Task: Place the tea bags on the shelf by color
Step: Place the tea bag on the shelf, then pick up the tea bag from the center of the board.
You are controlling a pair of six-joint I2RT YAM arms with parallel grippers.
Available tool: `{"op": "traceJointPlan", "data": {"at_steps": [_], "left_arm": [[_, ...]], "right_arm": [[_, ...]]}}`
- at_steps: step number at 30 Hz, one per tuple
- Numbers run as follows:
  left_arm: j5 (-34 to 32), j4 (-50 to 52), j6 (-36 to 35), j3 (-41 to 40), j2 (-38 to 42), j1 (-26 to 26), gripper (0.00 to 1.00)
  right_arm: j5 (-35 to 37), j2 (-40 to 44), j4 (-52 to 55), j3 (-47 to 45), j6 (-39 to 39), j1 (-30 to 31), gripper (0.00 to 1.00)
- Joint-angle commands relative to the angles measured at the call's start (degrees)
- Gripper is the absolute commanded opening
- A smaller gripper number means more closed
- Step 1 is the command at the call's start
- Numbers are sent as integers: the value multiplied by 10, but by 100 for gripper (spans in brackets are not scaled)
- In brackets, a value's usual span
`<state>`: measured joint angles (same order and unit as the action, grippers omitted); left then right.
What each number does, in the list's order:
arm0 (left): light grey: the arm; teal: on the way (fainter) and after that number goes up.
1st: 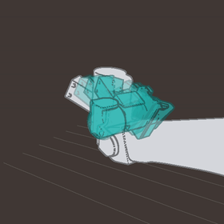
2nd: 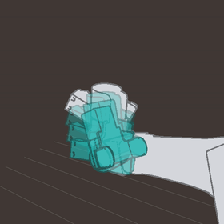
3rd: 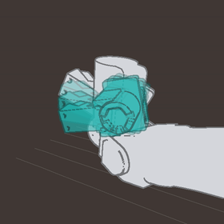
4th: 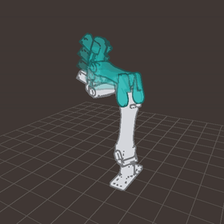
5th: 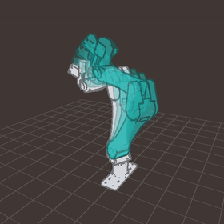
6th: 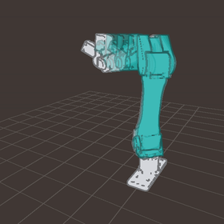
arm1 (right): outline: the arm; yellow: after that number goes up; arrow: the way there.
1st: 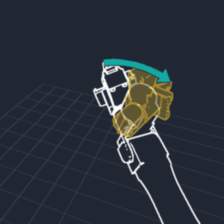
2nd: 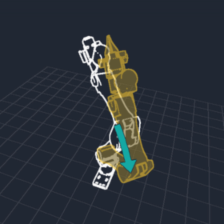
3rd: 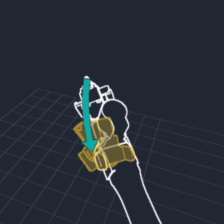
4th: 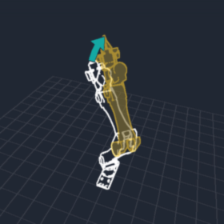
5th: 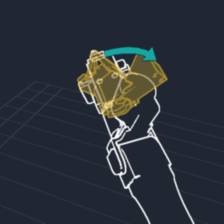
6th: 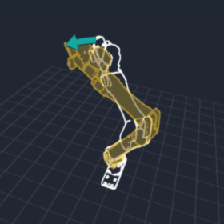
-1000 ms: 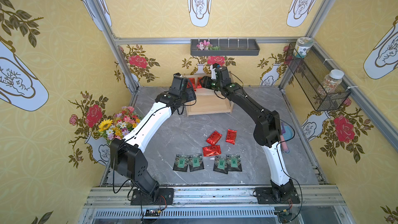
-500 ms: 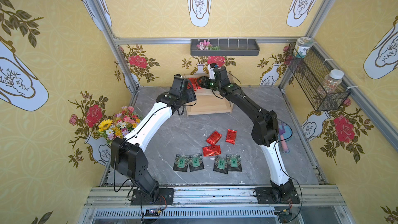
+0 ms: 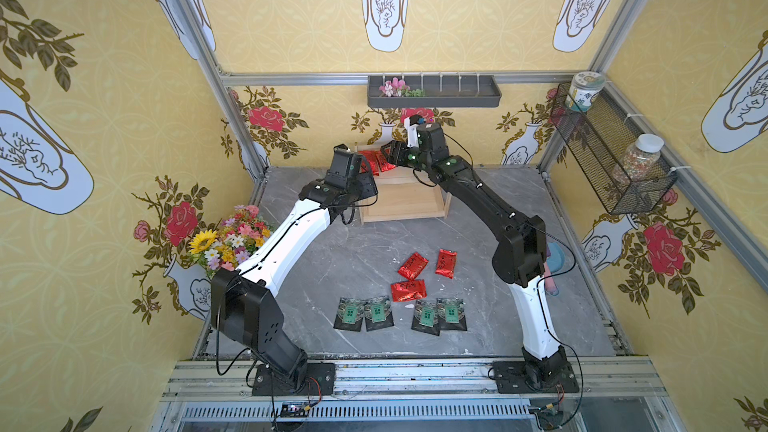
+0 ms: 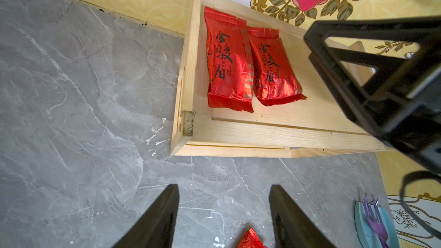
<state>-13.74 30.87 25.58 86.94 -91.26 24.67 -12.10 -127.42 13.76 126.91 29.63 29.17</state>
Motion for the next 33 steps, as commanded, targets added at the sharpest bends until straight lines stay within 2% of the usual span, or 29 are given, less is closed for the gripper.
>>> {"op": "traceJointPlan", "data": {"at_steps": [1,7,11,14,20,27,33], "left_arm": [[6,-14,17,-19,15,-1,65],[32,-33,57,-103,62,0,64],[58,-76,75,-182,97,0,64],[54,-96,85,-224,113,0,65],[55,-100,84,-253,112,0,68],[51,-85,75,-253,104,-1,72],[54,-84,75,-257,102,-1,73]], "right_arm": [[33,46,11,-29,-18,8,69],[167,206,22,-274,-16,52,75],[240,279,71,-417,55,81,75],[266,296,119,-482,123,109,76],[216,283,123,-555,194,147,81],[164,252,143,-566,226,158,97],[126,219,130,-571,240,161,98]]}}
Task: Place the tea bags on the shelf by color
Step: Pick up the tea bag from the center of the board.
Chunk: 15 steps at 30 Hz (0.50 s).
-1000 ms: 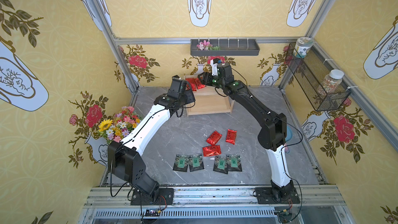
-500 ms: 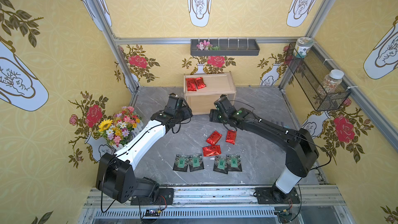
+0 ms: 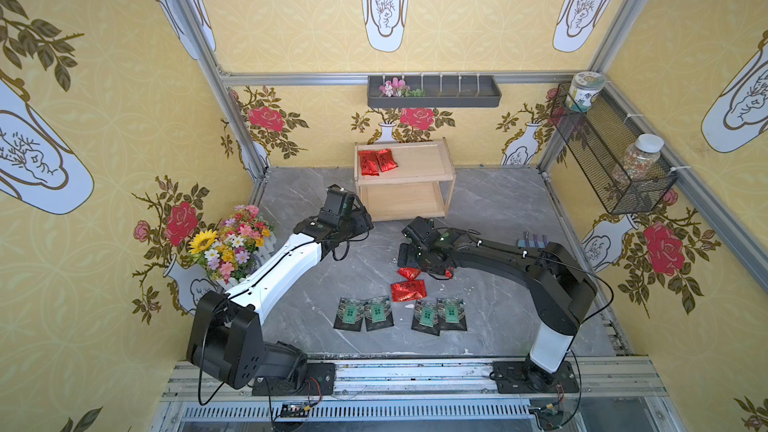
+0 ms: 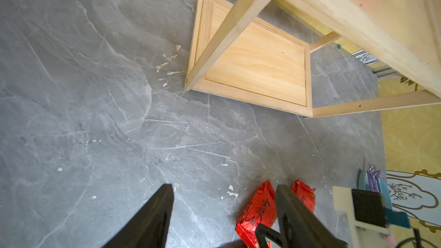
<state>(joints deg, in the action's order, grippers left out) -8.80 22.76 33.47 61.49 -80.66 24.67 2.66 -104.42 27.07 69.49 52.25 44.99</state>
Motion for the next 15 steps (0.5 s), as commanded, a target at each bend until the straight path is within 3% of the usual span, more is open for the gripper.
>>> {"op": "traceJointPlan", "data": {"at_steps": [1,15], "left_arm": [[4,-1,-4,-3,-3,-1,74],[7,2,-3,-7,-8,-2,74]], "right_arm": [[-21,-16,-3,6,14,3,98],[13,-71,10,59,-30,15,90]]}}
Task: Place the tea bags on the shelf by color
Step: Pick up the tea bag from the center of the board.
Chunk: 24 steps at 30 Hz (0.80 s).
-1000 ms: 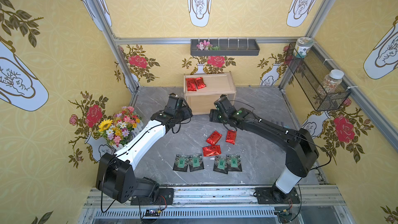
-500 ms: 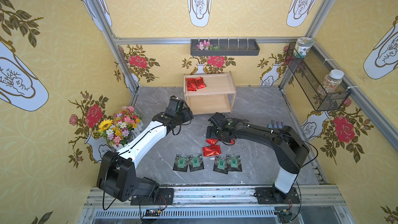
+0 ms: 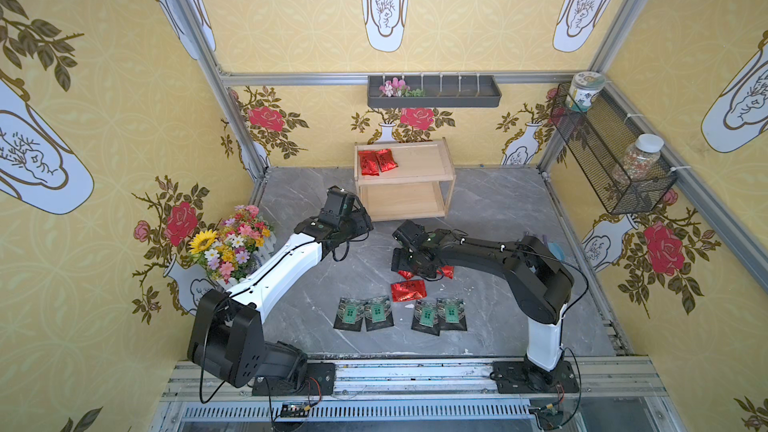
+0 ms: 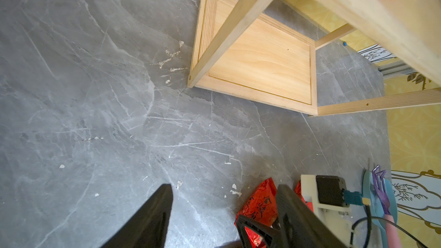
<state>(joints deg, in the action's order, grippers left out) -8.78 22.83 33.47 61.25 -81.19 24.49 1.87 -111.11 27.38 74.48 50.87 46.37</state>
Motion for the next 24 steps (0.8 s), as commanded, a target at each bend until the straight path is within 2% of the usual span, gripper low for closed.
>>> {"op": "traceJointPlan", "data": {"at_steps": [1,15,19,24], "left_arm": [[8,2,-3,-4,-3,0,74],[7,7,-4,-1,-8,0,74],[4,8,-5,-1,-8,0,74],[2,10,-5,-2,-7,0,74]], "right_arm": [[25,-7,9,14,-21,2,89],[36,-53,10,77,-99,6,92],[20,-66,9,87,-120,3,92],[26,-58,26,89,-152,4,92]]}}
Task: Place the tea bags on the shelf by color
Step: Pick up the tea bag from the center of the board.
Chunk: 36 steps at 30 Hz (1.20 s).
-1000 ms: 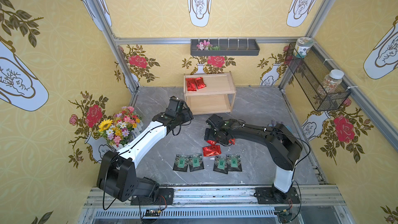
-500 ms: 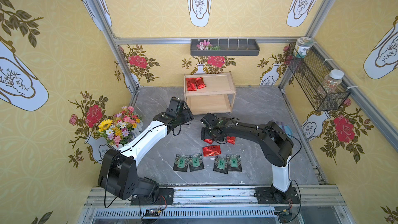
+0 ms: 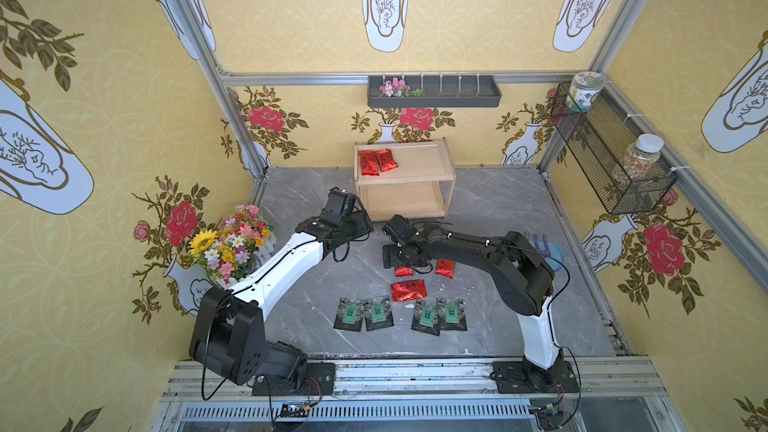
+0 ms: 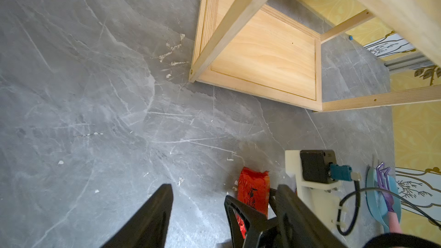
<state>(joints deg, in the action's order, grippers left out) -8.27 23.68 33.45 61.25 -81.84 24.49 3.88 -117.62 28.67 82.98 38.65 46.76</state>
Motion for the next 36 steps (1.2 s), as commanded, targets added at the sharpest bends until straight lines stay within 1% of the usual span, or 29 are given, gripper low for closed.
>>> {"op": "traceJointPlan", "data": {"at_steps": [1,4,10,12,21,27,36], "left_arm": [[-2,1,-5,-2,0,0,74],[-1,0,-5,-2,-1,1,74],[2,0,-4,-3,-4,0,74],[2,0,-4,-3,-3,0,74],[-4,2,-4,-3,-6,0,74],[-9,3,-5,-2,-5,0,74],[-10,4,-7,4,-12,0,74]], "right_arm": [[12,11,19,4,-33,0,91],[24,15,27,-4,-34,4,89],[45,1,39,-2,-24,10,87],[47,-1,38,-2,-22,10,87],[41,-33,41,24,-12,10,81],[47,-29,42,26,-8,9,75],[51,-15,40,16,-2,9,71]]}}
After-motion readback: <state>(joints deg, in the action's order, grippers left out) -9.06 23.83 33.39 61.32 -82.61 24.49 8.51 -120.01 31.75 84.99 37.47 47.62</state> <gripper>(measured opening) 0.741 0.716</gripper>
